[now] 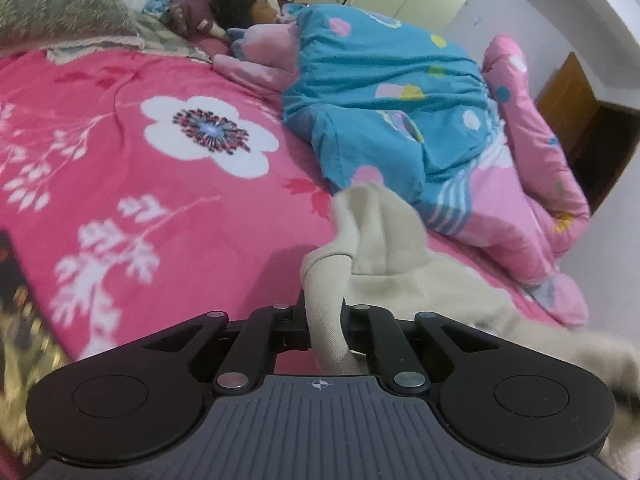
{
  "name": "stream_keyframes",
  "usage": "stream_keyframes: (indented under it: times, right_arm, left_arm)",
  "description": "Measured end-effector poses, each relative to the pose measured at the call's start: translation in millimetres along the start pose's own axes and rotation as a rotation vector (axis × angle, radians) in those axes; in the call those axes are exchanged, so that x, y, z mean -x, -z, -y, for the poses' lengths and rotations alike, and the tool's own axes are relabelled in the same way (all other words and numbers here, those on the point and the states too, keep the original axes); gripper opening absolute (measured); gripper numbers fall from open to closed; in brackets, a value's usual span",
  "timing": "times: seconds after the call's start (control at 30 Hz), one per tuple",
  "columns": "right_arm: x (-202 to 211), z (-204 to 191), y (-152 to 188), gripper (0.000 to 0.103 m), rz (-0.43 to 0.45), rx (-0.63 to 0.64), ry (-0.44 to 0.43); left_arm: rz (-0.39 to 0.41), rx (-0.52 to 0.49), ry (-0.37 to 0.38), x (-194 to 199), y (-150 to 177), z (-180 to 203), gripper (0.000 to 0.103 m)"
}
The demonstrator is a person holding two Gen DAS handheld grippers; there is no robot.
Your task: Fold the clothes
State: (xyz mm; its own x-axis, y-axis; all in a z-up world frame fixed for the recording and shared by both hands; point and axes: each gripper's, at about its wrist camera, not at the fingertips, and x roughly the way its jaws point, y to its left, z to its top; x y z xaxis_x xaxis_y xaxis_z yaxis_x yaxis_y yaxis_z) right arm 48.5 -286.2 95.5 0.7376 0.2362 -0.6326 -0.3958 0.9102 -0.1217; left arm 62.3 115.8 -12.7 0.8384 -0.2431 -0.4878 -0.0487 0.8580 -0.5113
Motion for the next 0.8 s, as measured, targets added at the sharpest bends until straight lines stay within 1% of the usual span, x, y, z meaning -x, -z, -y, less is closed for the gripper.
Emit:
stream_keyframes:
  times: [0.07,0.1,0.2,0.33,0.4,0.47,0.53,0.6,0.67,0.73,0.8]
  right_arm:
    - [-7.0,3.8,-22.0,0.029,0.004,0.16,0.0]
    - [-13.1,7.1,-32.6,0.029,0.003,0.214,-0.008]
    - [-41.8,18.9,-60.7,0.029,-0.018,0.3,-0.028]
    - [-104.1,21.3,-78.5,0.03,-0.063,0.322,0.013]
    - [-136.6,18.8,-77.9,0.03,-0.094,0.297,0.048]
    - [-163.5,16.1,-72.0,0.033,-0.135,0.251,0.097]
    - [-182.9,13.9,-62.5,0.046,-0.195,0.223,0.182]
    - [-178.8,18.3,-56.4,0.052,-0.215,0.189,0.231]
    - [-164.9,25.6,-52.3,0.055,-0.215,0.142,0.269]
    - [-131.5,37.3,-50.5,0.057,-0.17,0.067,0.31]
    - [-93.8,45.7,-46.3,0.058,-0.107,-0.008,0.333]
  left_arm:
    - [-0.026,0.012,0.022,15.0,10.7,-1.5,0.006]
    - [-0.039,0.019,0.033,22.5,16.1,-2.3,0.006]
    - [-0.09,0.017,0.068,38.4,32.9,3.3,0.005]
    - [-0.137,-0.038,0.091,44.7,53.2,17.5,0.005]
    - [-0.148,-0.069,0.084,43.4,62.0,21.7,0.005]
    - [-0.148,-0.111,0.071,43.0,67.8,23.5,0.006]
    - [-0.133,-0.132,0.065,47.7,66.9,20.2,0.007]
    - [-0.114,-0.147,0.067,54.5,64.0,15.5,0.011]
    - [-0.089,-0.148,0.07,63.8,58.6,9.2,0.015]
    - [-0.054,-0.164,0.06,73.2,53.0,5.8,0.018]
    - [-0.017,-0.185,0.054,81.2,48.2,6.6,0.022]
